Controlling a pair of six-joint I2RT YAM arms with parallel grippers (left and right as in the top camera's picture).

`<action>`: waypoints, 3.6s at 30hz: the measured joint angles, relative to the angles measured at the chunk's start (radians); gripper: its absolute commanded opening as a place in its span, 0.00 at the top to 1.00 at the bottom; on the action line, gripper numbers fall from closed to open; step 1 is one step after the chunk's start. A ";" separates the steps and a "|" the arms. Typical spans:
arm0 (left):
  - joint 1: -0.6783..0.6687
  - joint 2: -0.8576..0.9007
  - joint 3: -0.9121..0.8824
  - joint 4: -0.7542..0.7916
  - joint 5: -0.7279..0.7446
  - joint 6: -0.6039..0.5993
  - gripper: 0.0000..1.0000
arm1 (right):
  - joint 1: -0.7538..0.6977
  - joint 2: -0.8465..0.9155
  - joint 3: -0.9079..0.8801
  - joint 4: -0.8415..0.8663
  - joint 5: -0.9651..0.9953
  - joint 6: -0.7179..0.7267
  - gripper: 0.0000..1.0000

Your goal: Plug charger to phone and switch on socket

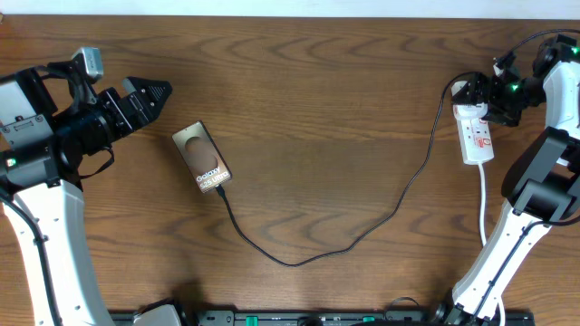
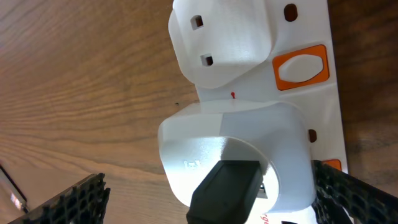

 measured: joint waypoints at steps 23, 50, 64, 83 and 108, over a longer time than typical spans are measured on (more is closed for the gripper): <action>0.000 0.000 0.000 0.000 0.000 0.000 0.09 | -0.004 -0.002 -0.009 0.015 -0.010 0.044 0.01; 0.000 0.000 0.000 0.000 0.000 0.000 0.09 | -0.048 -0.155 -0.025 -0.050 0.093 0.107 0.01; 0.000 0.000 0.000 0.000 0.000 0.000 0.08 | -0.048 -0.413 -0.025 -0.150 0.161 0.135 0.01; 0.000 0.000 0.000 0.000 0.000 0.000 0.09 | -0.048 -0.803 -0.025 -0.199 0.373 0.285 0.01; -0.003 -0.001 0.000 -0.043 -0.015 0.000 0.08 | -0.048 -0.802 -0.025 -0.199 0.376 0.295 0.01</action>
